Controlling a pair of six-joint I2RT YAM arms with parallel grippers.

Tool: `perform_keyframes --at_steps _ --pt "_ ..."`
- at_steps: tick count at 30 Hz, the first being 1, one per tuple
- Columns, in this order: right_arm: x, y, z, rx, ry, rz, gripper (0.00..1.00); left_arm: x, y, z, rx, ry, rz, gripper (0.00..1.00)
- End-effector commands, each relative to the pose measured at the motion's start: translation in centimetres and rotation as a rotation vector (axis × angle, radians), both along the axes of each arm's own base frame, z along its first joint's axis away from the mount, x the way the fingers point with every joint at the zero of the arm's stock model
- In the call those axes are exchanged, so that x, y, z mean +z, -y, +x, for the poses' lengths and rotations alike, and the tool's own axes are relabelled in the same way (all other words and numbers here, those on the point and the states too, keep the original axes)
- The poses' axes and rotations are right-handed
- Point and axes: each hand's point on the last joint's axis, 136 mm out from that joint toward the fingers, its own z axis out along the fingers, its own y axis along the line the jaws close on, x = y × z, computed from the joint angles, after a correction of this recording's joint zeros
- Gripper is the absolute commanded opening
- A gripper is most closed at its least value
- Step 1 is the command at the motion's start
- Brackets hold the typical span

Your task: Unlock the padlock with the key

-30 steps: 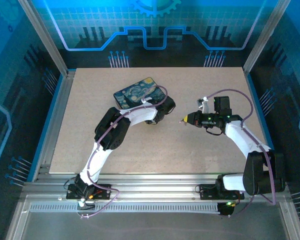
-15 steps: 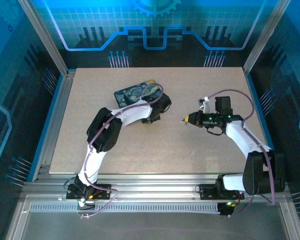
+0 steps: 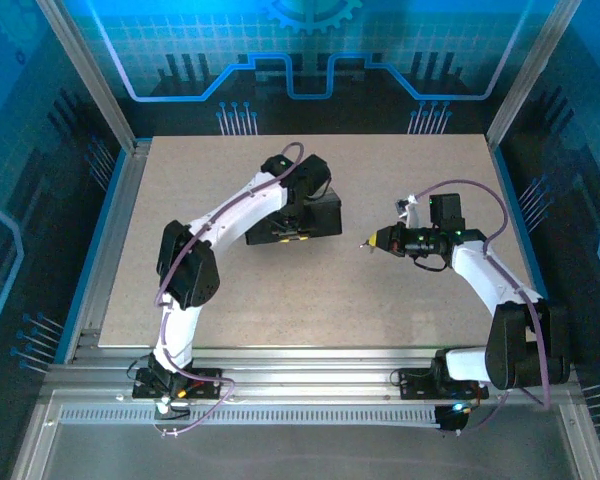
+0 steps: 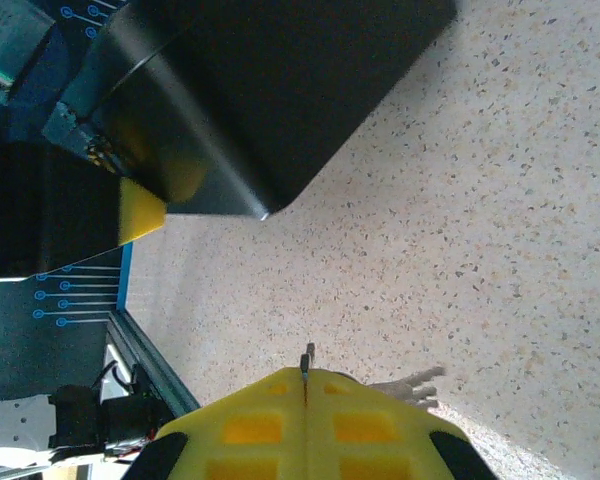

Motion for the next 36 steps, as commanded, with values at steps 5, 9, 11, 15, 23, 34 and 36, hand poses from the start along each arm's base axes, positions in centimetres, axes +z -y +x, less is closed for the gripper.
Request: perform_keyframes --at_steps 5,9,11,15,23,34,36 --pt "2.6 -0.1 -1.3 0.014 0.021 0.029 0.00 2.8 -0.4 -4.3 0.064 -0.195 -0.046 0.04" --pt "2.8 -0.5 -1.9 0.024 0.021 0.040 0.00 3.1 -0.2 -3.7 0.119 -0.199 -0.087 0.06" --pt "2.9 -0.6 -2.1 0.028 0.016 0.042 0.00 3.4 0.1 -3.3 0.127 -0.188 -0.107 0.11" --pt "3.1 -0.6 -2.1 0.031 0.023 0.037 0.00 4.2 0.6 -2.3 0.140 -0.177 -0.139 0.14" --pt "3.8 -1.0 -1.6 0.036 0.038 0.037 0.00 5.0 0.1 -0.8 0.136 -0.163 -0.142 0.26" --pt "3.9 -2.0 -2.4 0.056 0.023 0.017 0.00 7.2 1.3 3.1 0.141 -0.022 -0.303 0.44" --pt "4.6 -2.2 -2.3 0.059 0.038 0.007 0.00 7.4 1.1 3.7 0.145 -0.009 -0.320 0.45"
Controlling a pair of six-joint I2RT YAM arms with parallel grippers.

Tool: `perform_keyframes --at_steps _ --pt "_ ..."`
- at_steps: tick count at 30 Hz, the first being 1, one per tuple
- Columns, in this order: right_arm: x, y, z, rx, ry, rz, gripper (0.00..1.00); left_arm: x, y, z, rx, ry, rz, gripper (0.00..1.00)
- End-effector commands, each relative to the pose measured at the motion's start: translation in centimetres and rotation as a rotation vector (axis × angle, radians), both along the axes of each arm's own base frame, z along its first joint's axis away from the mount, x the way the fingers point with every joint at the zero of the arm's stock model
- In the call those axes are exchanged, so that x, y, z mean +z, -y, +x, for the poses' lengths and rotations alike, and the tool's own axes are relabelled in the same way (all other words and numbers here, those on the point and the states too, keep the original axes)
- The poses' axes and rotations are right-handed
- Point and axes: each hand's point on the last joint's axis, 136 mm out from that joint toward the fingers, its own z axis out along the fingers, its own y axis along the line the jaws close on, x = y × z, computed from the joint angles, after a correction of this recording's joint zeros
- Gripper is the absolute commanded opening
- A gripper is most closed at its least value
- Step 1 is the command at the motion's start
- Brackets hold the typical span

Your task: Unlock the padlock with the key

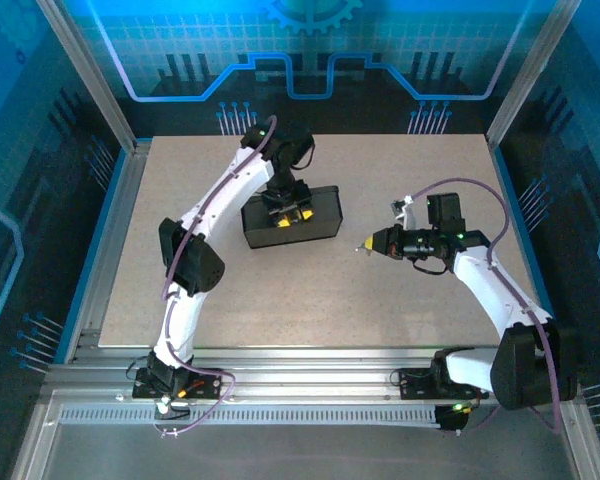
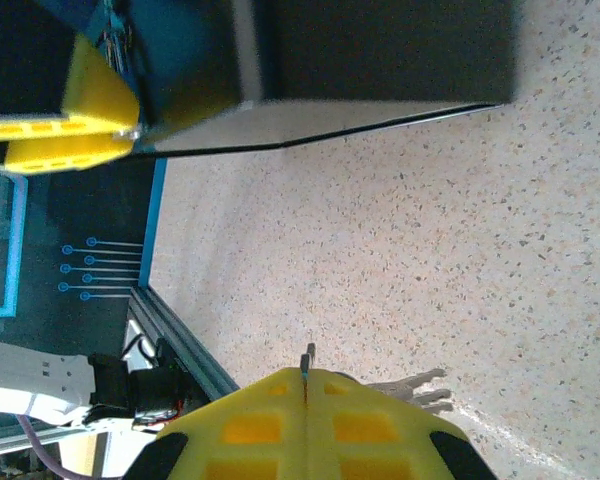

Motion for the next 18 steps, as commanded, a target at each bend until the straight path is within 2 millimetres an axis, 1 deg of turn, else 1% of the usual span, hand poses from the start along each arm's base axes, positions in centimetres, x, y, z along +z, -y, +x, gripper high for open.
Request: perform_keyframes --at_steps 1,3,7,10,12,14,16,18 --pt "2.3 -0.6 0.0 0.011 0.038 -0.006 0.00 2.6 0.7 1.1 0.002 0.075 -0.099 0.46" --pt "2.5 -0.7 0.0 0.007 0.043 -0.013 0.00 3.1 0.6 1.5 -0.004 0.094 -0.112 0.47" --pt "2.7 -1.0 -0.1 0.003 0.043 -0.016 0.00 4.8 0.5 2.3 -0.032 0.175 -0.135 0.49" --pt "3.0 -1.2 -0.1 0.004 0.042 -0.027 0.00 6.0 0.0 2.7 -0.066 0.231 -0.144 0.51" --pt "3.2 -1.4 -0.2 0.006 0.045 -0.039 0.00 6.8 -0.7 3.1 -0.100 0.280 -0.130 0.52" --pt "3.6 -1.5 -0.3 0.010 0.052 -0.047 0.00 7.7 -1.9 3.8 -0.130 0.344 -0.104 0.55" --pt "3.8 -1.7 -0.4 0.012 0.053 -0.054 0.00 8.6 -3.3 5.1 -0.171 0.433 -0.067 0.57" --pt "4.0 -1.9 -0.5 0.014 0.059 -0.061 0.00 9.0 -4.3 6.6 -0.246 0.533 -0.027 0.63"
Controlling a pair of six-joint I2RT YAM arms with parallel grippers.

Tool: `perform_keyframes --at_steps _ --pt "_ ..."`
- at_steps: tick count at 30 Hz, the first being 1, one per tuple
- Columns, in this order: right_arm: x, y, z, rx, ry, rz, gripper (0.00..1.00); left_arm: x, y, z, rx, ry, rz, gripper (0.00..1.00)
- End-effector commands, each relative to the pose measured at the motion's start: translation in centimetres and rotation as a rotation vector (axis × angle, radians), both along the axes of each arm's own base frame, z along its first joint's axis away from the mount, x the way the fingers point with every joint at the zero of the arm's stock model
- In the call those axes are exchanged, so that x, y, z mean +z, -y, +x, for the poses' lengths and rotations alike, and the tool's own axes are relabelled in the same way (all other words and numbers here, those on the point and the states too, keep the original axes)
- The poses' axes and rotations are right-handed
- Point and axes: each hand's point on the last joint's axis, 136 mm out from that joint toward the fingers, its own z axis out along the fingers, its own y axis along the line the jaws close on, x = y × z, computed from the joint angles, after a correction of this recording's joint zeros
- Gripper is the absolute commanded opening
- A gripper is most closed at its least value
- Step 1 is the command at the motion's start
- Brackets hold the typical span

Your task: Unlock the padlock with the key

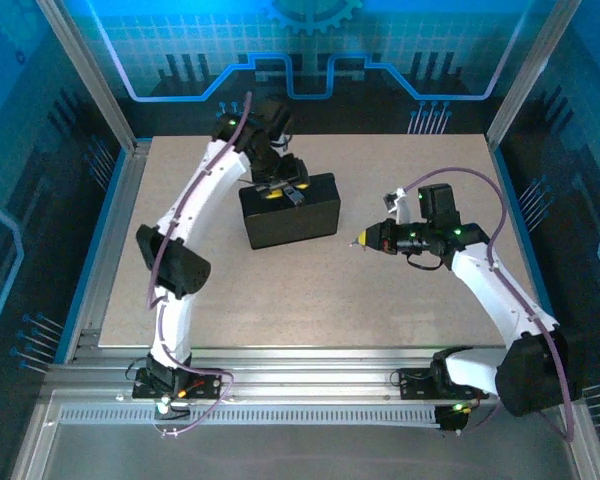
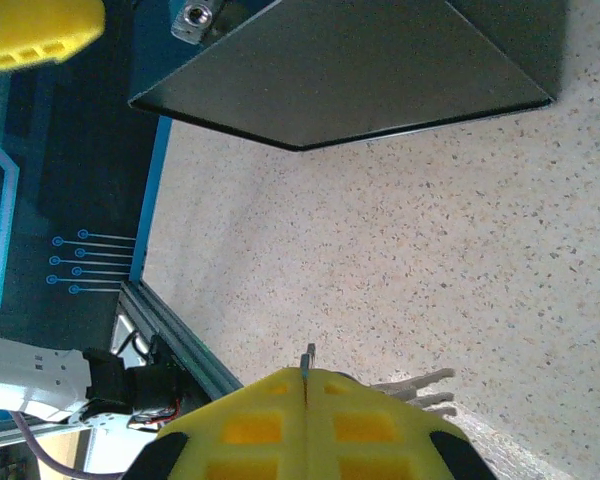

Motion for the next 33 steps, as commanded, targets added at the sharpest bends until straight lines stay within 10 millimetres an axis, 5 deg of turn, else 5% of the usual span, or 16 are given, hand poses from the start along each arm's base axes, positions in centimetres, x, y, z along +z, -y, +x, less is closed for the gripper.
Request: perform_keyframes --at_steps 1,6,14,21,26,33 --pt "1.4 -0.3 -0.4 0.000 0.017 -0.014 0.00 3.2 -2.9 2.9 -0.128 0.276 0.101 0.67" --pt "1.9 -0.7 -0.8 0.005 0.026 -0.027 0.00 0.4 -6.4 6.7 -0.207 0.404 0.192 0.81" --pt "1.9 -0.8 -1.2 0.004 0.028 -0.048 0.00 -3.8 -7.9 7.3 -0.251 0.441 -0.074 0.85" --pt "1.3 -0.6 -1.5 0.003 0.027 -0.066 0.00 -3.0 -6.5 4.1 -0.254 0.378 -0.327 0.85" --pt "1.1 -0.7 -1.5 0.009 0.027 -0.067 0.00 -0.5 -3.9 0.7 -0.303 0.352 -0.510 0.84" --pt "1.3 -0.5 -1.7 0.011 0.047 -0.074 0.00 0.3 0.2 -5.0 -0.437 0.244 -0.601 0.81"
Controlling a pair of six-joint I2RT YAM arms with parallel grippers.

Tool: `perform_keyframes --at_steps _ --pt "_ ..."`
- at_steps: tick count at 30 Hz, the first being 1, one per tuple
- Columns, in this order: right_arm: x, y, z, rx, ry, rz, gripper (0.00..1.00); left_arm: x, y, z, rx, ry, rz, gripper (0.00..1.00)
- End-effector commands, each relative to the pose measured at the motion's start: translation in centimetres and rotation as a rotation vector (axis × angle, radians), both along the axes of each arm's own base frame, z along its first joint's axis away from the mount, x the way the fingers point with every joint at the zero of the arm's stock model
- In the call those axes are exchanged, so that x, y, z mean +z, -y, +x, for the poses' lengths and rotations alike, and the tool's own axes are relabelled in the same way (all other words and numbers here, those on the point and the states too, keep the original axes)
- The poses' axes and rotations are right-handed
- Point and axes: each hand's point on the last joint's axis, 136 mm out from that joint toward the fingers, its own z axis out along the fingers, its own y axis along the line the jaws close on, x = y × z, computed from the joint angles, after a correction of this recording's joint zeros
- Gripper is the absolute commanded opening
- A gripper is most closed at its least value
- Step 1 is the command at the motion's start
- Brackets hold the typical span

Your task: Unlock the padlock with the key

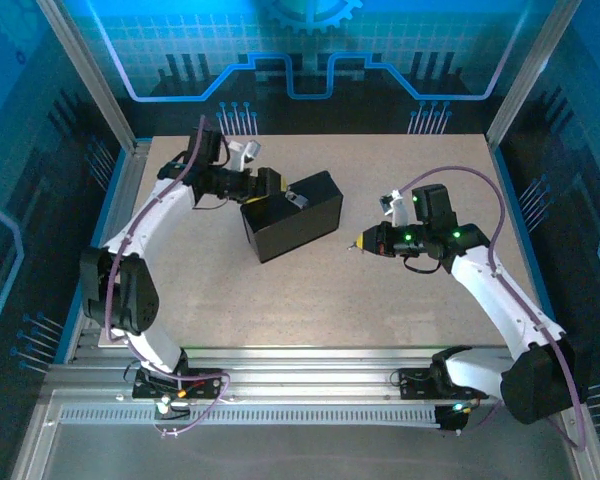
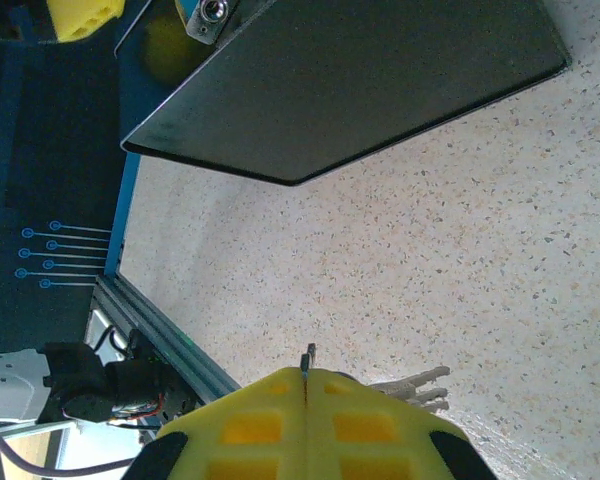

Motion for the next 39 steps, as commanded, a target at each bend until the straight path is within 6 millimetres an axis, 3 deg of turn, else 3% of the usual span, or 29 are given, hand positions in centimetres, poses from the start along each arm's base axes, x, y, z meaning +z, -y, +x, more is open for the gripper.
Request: perform_keyframes --at_steps 1,5,10,15,22,24,28,32,36,39 --pt "0.7 0.0 -0.5 0.015 0.035 -0.011 0.00 0.7 3.0 -4.1 -0.135 -0.069 -0.056 0.81" --pt "0.5 0.2 -0.5 0.008 0.033 -0.007 0.00 0.1 2.4 -3.8 -0.076 -0.032 0.070 0.80" --pt "0.5 0.2 -0.6 0.015 0.041 -0.007 0.00 0.6 -1.4 -0.6 0.114 0.081 0.245 0.82" --pt "0.4 0.4 -0.9 0.008 0.046 -0.010 0.00 -0.1 -4.0 1.2 0.210 0.116 0.254 0.82" --pt "0.5 0.4 -1.1 0.005 0.047 -0.008 0.00 -4.2 -6.1 1.6 0.239 0.052 0.336 0.83" --pt "0.7 0.5 -1.2 0.005 0.049 -0.013 0.00 -4.9 -5.6 0.9 0.203 0.010 0.326 0.82" --pt "0.7 0.6 -1.1 0.001 0.051 -0.023 0.00 -3.8 -3.9 -1.0 0.123 -0.013 0.230 0.81" --pt "0.5 0.7 -0.7 -0.007 0.050 -0.028 0.00 -2.5 -0.8 -3.7 -0.006 -0.034 0.157 0.80" --pt "0.5 0.8 0.1 -0.016 0.052 -0.024 0.00 -4.0 3.4 -6.8 -0.172 -0.075 0.231 0.79" --pt "0.8 1.1 0.6 -0.020 0.053 -0.020 0.00 -4.6 5.9 -7.9 -0.231 -0.064 0.273 0.78"
